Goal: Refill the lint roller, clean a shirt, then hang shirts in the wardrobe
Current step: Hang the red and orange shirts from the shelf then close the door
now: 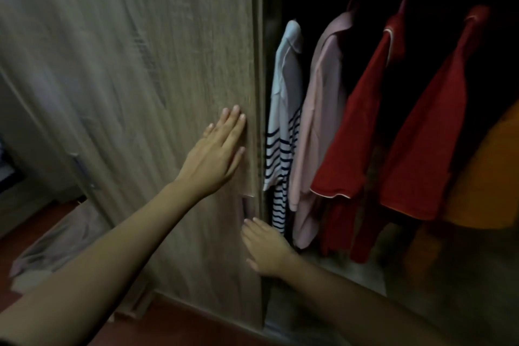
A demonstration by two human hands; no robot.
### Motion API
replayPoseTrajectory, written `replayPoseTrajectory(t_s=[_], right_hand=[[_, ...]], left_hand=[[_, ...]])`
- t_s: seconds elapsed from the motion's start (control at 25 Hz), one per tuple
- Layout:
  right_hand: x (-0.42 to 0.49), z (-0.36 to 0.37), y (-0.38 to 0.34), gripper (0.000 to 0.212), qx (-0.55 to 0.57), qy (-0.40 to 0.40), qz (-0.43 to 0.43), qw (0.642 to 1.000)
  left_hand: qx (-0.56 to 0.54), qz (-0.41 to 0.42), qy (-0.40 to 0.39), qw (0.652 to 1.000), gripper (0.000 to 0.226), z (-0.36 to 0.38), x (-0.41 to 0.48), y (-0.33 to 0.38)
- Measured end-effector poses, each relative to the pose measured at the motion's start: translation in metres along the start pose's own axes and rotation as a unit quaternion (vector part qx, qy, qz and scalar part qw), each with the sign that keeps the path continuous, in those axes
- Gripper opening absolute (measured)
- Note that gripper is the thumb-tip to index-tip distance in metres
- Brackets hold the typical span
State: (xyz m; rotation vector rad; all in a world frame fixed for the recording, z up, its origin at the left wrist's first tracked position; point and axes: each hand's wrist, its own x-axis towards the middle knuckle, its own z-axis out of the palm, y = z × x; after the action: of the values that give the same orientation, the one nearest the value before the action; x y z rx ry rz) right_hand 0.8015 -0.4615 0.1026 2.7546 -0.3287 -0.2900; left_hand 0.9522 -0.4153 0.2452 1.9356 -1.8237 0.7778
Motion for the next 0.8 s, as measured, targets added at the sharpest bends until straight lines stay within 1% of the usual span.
replayPoseTrajectory(t_s=[0.08, 0.12, 0.2, 0.24, 0.4, 0.52, 0.68, 0.8], right_hand=[[0.023, 0.001, -0.001, 0.058, -0.138, -0.006, -0.024, 0.990], [0.029, 0.000, -0.003, 0.056, -0.182, -0.007, -0.030, 0.983], [0.036, -0.003, -0.009, 0.055, -0.283, -0.064, -0.035, 0.956], [0.038, -0.001, -0.012, 0.055, -0.308, -0.087, -0.030, 0.947], [0.040, 0.002, -0.007, 0.052, -0.249, -0.063, 0.012, 0.966], [0.023, 0.011, 0.001, 0.049, -0.205, -0.067, 0.037, 0.976], [-0.017, 0.030, 0.016, 0.048, -0.153, -0.087, 0.075, 0.981], [-0.057, 0.049, 0.032, 0.051, -0.168, -0.096, 0.106, 0.975]], left_hand=[[0.027, 0.046, -0.001, 0.999, 0.059, 0.002, 0.002, -0.014], [0.032, 0.067, 0.004, 0.997, 0.059, 0.003, 0.003, -0.017], [0.035, 0.090, 0.014, 0.995, 0.061, 0.006, 0.003, -0.021], [0.033, 0.095, 0.020, 0.995, 0.062, 0.008, 0.003, -0.021], [0.028, 0.110, 0.051, 0.992, 0.061, 0.016, 0.007, -0.012], [0.019, 0.128, 0.085, 0.988, 0.060, 0.026, 0.015, 0.008], [-0.032, 0.152, 0.144, 0.977, 0.060, 0.047, 0.032, 0.059], [-0.041, 0.182, 0.171, 0.968, 0.058, 0.058, 0.047, 0.107]])
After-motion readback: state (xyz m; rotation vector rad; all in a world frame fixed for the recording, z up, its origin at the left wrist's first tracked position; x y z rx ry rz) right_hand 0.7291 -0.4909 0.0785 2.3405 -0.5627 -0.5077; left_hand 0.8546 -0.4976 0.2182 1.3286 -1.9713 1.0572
